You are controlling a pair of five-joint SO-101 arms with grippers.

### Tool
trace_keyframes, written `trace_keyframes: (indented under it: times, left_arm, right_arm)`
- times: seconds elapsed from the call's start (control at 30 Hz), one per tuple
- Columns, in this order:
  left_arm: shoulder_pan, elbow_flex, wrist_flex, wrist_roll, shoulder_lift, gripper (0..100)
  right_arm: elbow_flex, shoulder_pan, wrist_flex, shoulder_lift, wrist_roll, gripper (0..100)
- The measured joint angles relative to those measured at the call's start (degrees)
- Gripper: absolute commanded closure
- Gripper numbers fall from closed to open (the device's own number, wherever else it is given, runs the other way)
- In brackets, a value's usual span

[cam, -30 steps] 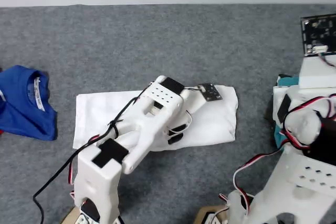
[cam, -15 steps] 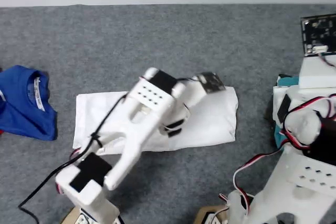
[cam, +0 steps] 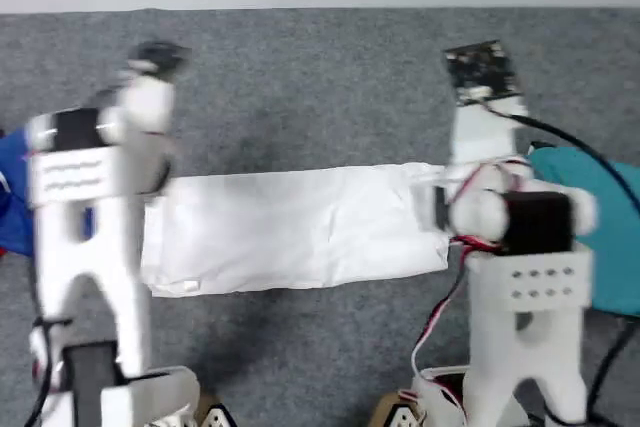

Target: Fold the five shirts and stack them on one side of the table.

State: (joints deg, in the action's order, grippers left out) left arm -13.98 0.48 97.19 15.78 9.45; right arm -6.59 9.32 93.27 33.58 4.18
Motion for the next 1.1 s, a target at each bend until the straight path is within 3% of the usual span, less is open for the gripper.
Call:
trace_keyframes:
  times: [0.17, 0.33, 0.6, 0.87, 1.1]
  left_arm:
    - [-14.6, 0.0, 0.1, -0.7, 5.3, 99]
    - [-21.8, 2.1, 0.1, -0.7, 5.5, 99]
    - [-17.3, 13.3, -4.4, -2.1, 0.8, 80]
    - [-13.3, 16.2, -17.4, -4.7, -11.4, 79]
    - [-10.8, 13.5, -19.0, -5.0, -25.1, 79]
  right_arm:
    - [-2.2, 8.5, -5.5, -7.9, -5.1, 88.3]
    - [-2.2, 16.3, -9.9, -16.9, -5.8, 88.3]
    - [5.7, 20.4, -12.9, -26.0, -5.9, 88.3]
    - [10.4, 13.4, -9.0, -26.1, -5.9, 88.3]
    - [12.5, 8.4, -5.0, -26.1, -5.9, 88.3]
